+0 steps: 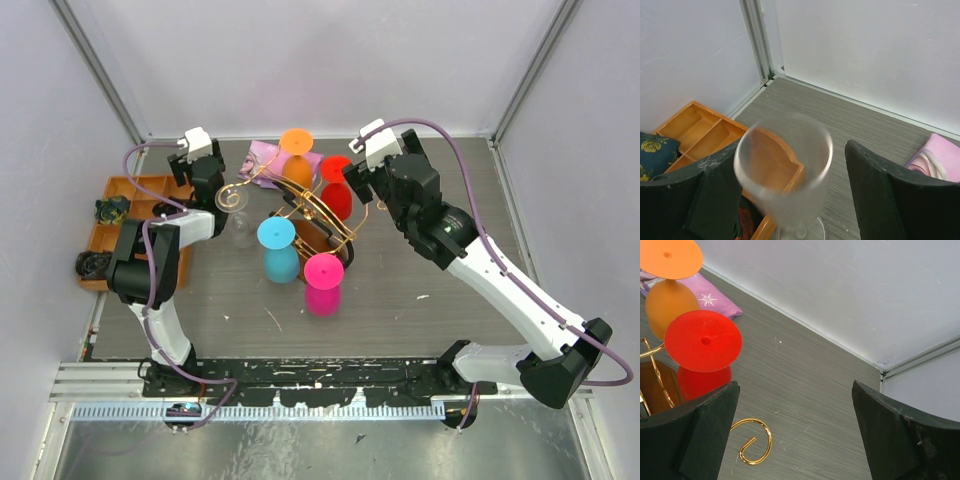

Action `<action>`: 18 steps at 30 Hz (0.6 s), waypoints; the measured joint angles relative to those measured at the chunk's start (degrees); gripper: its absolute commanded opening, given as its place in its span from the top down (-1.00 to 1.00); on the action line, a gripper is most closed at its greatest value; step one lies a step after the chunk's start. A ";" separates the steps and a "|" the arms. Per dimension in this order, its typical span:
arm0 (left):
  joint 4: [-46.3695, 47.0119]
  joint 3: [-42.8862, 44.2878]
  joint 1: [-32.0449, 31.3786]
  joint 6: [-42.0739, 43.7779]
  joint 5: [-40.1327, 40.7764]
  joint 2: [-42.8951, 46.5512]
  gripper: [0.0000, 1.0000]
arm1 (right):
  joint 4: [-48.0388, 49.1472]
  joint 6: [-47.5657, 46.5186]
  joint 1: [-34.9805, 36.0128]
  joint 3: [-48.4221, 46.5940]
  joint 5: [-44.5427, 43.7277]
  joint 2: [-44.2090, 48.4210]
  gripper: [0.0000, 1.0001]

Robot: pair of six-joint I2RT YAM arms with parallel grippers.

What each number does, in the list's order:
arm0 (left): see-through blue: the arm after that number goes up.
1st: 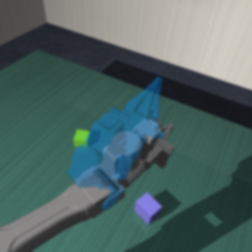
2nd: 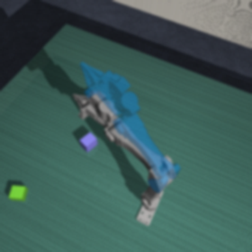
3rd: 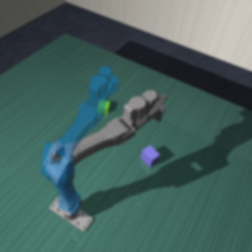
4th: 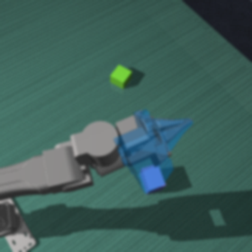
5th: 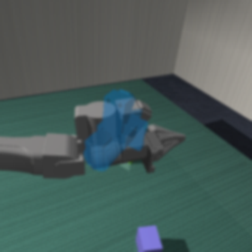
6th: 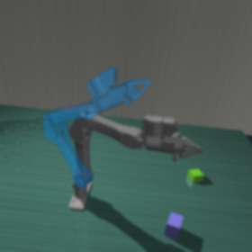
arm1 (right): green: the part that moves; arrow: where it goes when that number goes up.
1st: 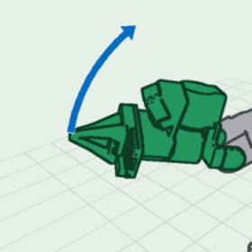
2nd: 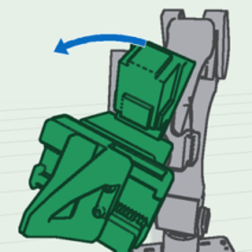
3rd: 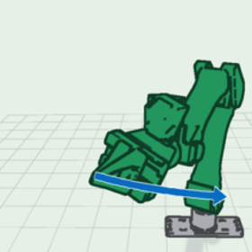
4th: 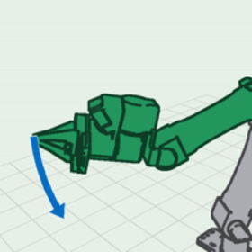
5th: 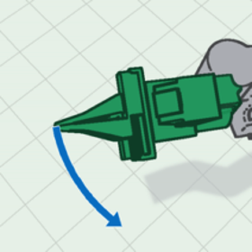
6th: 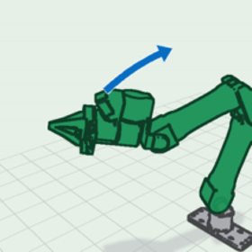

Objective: Take the wine glass off the wine glass rack

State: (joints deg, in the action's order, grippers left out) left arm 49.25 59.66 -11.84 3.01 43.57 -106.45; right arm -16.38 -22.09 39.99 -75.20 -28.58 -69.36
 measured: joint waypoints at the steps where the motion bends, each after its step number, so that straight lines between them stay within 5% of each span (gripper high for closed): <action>1: -0.26 0.00 -0.24 0.13 0.00 0.00 -0.73 | 0.00 0.00 0.00 0.00 0.02 0.00 -1.00; 8: -1.57 0.02 -1.60 0.98 -0.11 0.00 -1.00 | -0.02 0.00 0.02 0.00 0.22 -0.04 -1.00; 18: -2.27 0.02 -1.99 2.56 1.25 -0.02 -0.98 | -0.42 0.02 0.02 0.00 0.24 -0.13 -1.00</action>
State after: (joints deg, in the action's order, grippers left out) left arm 46.98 59.68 -13.82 5.56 44.82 -106.48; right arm -16.80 -22.06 40.01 -75.20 -28.34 -69.49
